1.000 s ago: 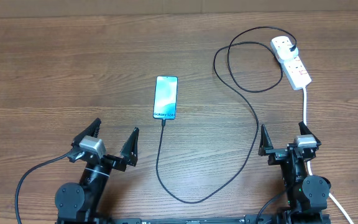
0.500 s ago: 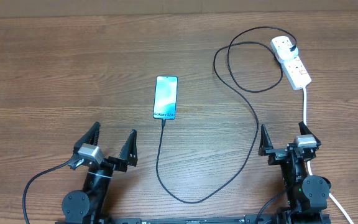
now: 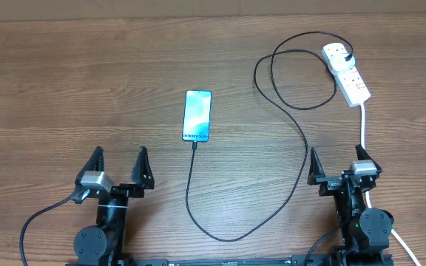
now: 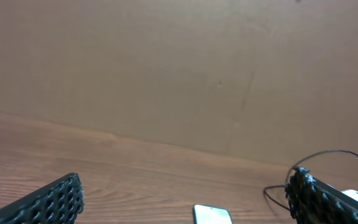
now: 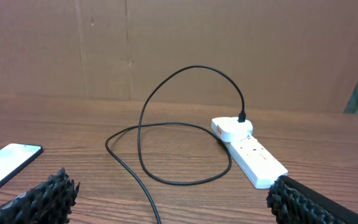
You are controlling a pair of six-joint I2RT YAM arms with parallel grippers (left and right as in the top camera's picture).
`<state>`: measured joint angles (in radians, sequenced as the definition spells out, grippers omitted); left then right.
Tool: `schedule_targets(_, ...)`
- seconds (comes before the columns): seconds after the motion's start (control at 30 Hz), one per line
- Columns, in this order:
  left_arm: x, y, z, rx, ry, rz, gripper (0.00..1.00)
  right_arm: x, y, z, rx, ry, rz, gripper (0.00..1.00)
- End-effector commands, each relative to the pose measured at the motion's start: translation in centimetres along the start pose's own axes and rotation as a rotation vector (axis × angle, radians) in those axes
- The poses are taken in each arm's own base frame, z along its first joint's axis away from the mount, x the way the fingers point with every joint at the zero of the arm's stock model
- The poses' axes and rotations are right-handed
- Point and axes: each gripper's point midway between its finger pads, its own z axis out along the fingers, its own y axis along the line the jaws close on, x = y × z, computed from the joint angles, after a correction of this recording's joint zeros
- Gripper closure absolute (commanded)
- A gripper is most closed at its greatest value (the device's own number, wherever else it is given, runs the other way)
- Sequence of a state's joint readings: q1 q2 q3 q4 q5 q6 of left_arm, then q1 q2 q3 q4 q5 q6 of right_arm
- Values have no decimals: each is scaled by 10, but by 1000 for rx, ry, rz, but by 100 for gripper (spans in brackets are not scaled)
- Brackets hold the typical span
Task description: Plug charger to phone and switch on socket
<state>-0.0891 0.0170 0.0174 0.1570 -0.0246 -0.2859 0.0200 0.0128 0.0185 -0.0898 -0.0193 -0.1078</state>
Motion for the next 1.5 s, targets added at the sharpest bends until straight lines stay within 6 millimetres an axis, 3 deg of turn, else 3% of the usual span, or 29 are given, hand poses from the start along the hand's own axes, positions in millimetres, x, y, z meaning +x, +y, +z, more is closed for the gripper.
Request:
schedule_targets(0.0,2,11,-1,-54,-10,-4,0,2,-1,0,3,-5,6,0)
schedule_targets(0.33,48,37,-8,-183,176,13,1,2,-1,0,2,-5,6,0)
schedule_targets(0.67,50,36,-8,-152,200,231,0,2,-1,0,2,-5,6,0)
schedule_targets(1.47,51,32,-8,-123,210,270,0,2,-1,0,2,-5,6,0)
